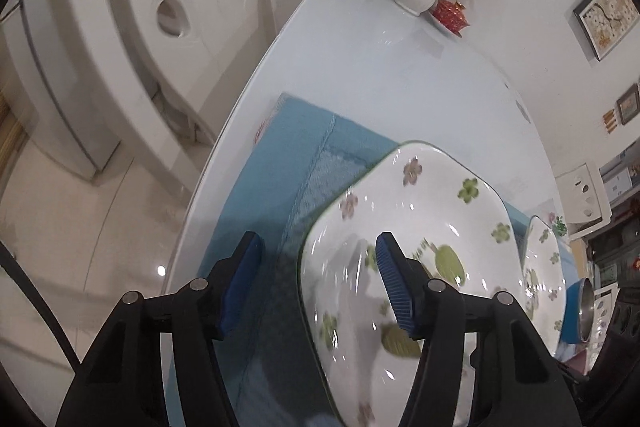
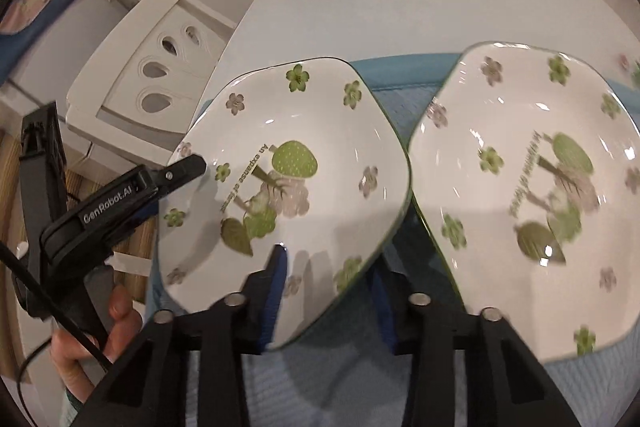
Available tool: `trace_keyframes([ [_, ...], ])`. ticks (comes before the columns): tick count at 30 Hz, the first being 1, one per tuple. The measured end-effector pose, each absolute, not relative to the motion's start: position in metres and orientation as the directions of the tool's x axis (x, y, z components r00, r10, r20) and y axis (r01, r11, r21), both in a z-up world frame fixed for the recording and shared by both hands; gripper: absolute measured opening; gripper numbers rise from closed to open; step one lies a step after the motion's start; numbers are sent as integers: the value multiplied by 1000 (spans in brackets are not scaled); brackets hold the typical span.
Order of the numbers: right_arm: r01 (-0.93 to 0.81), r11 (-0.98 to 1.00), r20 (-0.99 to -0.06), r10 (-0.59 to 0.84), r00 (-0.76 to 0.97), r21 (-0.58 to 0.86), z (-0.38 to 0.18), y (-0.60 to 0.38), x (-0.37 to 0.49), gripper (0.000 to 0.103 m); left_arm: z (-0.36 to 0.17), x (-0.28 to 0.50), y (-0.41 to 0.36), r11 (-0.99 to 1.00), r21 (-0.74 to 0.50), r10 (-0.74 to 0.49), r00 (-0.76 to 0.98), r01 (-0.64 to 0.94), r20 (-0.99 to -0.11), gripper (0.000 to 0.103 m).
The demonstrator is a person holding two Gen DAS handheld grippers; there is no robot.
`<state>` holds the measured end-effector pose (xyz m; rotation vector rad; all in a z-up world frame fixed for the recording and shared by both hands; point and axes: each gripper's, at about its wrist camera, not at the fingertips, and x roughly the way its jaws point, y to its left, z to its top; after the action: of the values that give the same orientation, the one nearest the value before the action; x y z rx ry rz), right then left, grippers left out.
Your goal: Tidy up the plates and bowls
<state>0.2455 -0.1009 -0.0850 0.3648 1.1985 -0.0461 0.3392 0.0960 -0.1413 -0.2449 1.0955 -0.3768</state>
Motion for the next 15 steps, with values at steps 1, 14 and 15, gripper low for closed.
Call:
trace_keyframes([
  [1,194,953,-916,147,373,232,-86,-99,248,31,-142,341,96,910,-376,-415,411,177,-812,56],
  [14,-38,998,-917,62,393,51,-82,-83,243,30,-128,311,90,913,-283,-393,458,293,-797,44],
  [15,-44,998,-918,60,393,47,-80,-83,243,30,-127,308,95,910,-299,-404,455,288,-793,44],
])
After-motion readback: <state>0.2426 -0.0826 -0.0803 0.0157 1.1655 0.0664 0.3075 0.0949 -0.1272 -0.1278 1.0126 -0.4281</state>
